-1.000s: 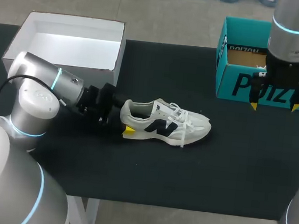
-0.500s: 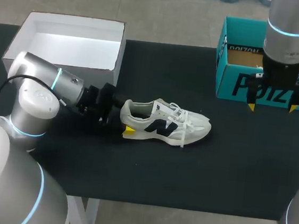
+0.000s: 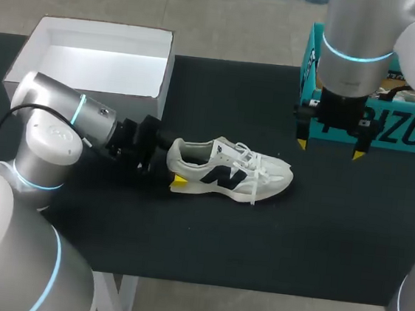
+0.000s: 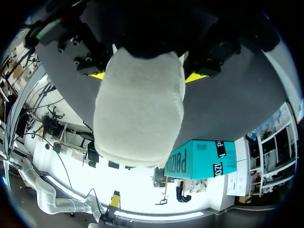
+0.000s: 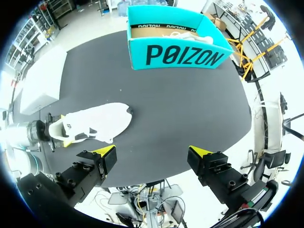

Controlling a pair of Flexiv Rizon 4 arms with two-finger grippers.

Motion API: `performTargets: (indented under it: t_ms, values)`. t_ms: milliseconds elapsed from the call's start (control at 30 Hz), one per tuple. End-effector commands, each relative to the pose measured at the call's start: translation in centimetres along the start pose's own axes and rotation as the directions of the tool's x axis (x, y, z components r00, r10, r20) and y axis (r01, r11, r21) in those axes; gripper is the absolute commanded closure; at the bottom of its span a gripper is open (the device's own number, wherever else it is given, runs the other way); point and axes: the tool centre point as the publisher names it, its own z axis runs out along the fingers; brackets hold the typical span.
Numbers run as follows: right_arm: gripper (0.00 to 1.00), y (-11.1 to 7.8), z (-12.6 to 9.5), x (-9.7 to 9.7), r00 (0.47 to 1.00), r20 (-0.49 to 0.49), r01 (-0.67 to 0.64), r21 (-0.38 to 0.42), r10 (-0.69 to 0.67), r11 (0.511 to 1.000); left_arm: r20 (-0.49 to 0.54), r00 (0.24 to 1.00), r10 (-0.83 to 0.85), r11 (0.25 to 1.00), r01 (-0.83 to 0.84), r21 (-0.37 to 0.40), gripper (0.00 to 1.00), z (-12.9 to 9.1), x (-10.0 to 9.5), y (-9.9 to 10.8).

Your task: Take the shoe out of the shoebox, open the shoe tongue, remove and reinsert the insole, then place the shoe into the shoebox

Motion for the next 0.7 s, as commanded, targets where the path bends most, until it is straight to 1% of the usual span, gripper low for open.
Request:
performTargets:
  t_ms: [33, 200, 333, 400, 467, 500, 633, 700]
  values:
    - [0.00, -1.1, 0.1, 5.1, 0.999, 0.039, -0.021, 0.025, 0.020, 0.999, -0.001, 1.000, 0.001, 1.000, -0.001, 0.000, 1.00, 0.1, 0.0, 0.1]
    - [0.00, -2.4, 0.5, 8.6, 0.997, 0.038, -0.075, 0.052, 0.073, 0.996, -0.001, 1.000, 0.001, 1.000, -0.001, 0.000, 1.00, 0.1, 0.0, 0.1]
    - [0.00, -3.8, 1.2, 11.3, 0.995, 0.024, -0.103, 0.103, 0.101, 0.989, -0.001, 1.000, 0.001, 1.000, -0.001, 0.000, 1.00, 0.1, 0.0, 0.1]
    - [0.00, -4.5, 1.6, 12.8, 0.997, 0.024, -0.081, 0.106, 0.078, 0.991, -0.001, 1.000, 0.001, 1.000, -0.001, 0.000, 1.00, 0.1, 0.0, 0.1]
    - [0.00, -5.0, 2.0, 14.2, 0.999, 0.024, -0.045, 0.078, 0.043, 0.996, -0.001, 1.000, 0.001, 1.000, -0.001, 0.000, 1.00, 0.1, 0.0, 0.1]
    - [0.00, -5.1, 2.1, 14.7, 0.999, 0.006, -0.032, 0.082, 0.032, 0.996, -0.001, 1.000, 0.001, 1.000, -0.001, 0.000, 1.00, 0.1, 0.0, 0.1]
    - [0.00, -5.4, 2.4, 16.5, 0.999, 0.008, 0.046, 0.044, -0.047, 0.998, -0.001, 1.000, 0.001, 1.000, -0.001, 0.000, 1.00, 0.1, 0.0, 0.1]
    - [0.00, -5.3, 2.9, 17.3, 0.997, 0.020, 0.073, 0.051, -0.074, 0.996, -0.001, 1.000, 0.001, 1.000, -0.001, 0.000, 1.00, 0.1, 0.0, 0.1]
